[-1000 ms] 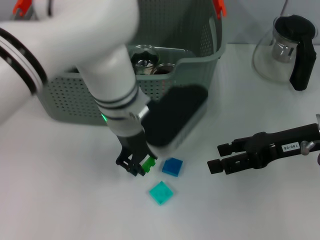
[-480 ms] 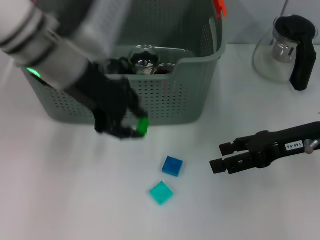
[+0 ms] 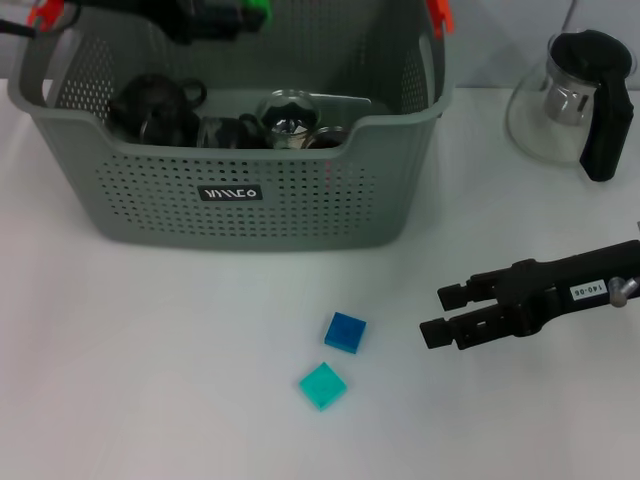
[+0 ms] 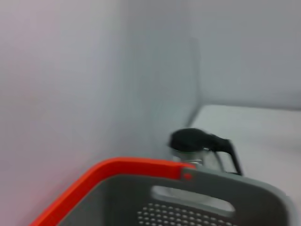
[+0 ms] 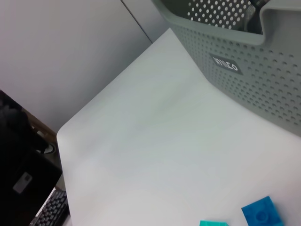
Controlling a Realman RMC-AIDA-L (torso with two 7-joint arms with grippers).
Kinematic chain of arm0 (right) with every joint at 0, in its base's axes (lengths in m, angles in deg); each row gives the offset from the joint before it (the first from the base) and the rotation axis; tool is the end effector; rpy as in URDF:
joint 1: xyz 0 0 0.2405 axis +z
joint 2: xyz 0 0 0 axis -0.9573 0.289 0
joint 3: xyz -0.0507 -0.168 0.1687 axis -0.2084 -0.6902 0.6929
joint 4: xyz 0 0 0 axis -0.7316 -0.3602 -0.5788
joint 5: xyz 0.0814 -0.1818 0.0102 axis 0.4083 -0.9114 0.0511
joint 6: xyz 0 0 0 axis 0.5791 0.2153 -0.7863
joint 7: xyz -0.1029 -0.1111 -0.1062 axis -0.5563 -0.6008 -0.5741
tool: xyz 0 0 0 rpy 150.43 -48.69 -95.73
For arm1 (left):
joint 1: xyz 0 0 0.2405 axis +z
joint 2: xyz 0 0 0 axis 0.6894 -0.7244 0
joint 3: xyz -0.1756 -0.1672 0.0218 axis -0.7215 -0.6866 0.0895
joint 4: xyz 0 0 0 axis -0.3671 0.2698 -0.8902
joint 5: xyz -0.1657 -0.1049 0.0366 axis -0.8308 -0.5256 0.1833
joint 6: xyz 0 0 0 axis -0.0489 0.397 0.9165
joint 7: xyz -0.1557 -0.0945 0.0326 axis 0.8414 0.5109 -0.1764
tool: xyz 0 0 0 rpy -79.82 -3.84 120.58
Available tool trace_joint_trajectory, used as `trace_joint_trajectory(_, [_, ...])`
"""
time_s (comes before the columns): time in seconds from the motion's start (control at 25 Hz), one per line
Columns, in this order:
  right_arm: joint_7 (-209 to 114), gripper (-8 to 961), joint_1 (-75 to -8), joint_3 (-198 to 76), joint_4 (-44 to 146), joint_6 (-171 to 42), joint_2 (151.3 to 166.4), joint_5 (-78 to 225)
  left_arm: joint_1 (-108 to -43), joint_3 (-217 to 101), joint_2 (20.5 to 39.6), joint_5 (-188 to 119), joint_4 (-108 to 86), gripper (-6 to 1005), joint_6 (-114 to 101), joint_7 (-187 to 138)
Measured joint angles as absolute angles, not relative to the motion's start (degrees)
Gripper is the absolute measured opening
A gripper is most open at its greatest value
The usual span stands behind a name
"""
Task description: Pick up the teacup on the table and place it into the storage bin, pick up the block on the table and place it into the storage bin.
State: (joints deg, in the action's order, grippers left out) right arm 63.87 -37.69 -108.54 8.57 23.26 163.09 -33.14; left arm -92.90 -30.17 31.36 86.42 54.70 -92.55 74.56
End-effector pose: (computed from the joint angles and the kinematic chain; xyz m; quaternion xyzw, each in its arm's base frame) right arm 0.1980 0.3170 -0.0399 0.9294 -0.3519 -0.1060 0.0347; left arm -0.1236 0.4220 0.0762 -0.9620 -0.0890 -0.1123 0.2326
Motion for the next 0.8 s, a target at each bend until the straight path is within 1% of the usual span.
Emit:
trace_joint_trajectory(0.08, [63.81, 916, -37.69, -108.55, 8.54, 23.35, 163.06, -33.14, -93.18, -30.12, 30.97, 86.34, 52.17, 408, -88.83, 76.02])
trace_joint_trajectory(0.2, [63.70, 915, -37.69, -108.48, 8.53, 23.36, 163.01, -33.14, -93.24, -29.77, 31.15, 86.31, 50.22, 408, -83.69, 77.30])
trace_joint_trajectory(0.32, [63.58, 915, -37.69, -108.56, 8.56, 23.37, 162.91, -33.14, -93.19, -29.25, 31.31, 86.08, 48.77, 437, -78.99, 78.82])
trace_joint_trajectory(0.44, [63.30, 915, -37.69, -108.65, 8.58, 23.50, 162.81, -33.14, -93.58, -28.84, 30.98, 85.99, 46.90, 466, -75.83, 80.06])
trace_joint_trajectory(0.64, [63.26, 916, -37.69, -108.51, 8.54, 24.03, 162.24, -33.14, -93.65, -28.79, 31.08, 85.93, 47.14, 575, -72.34, 80.94])
trace_joint_trajectory(0.8, [63.26, 916, -37.35, -108.66, 8.54, 24.21, 161.77, -33.13, -91.87, -29.50, 31.37, 83.29, 50.09, 662, -73.57, 81.69])
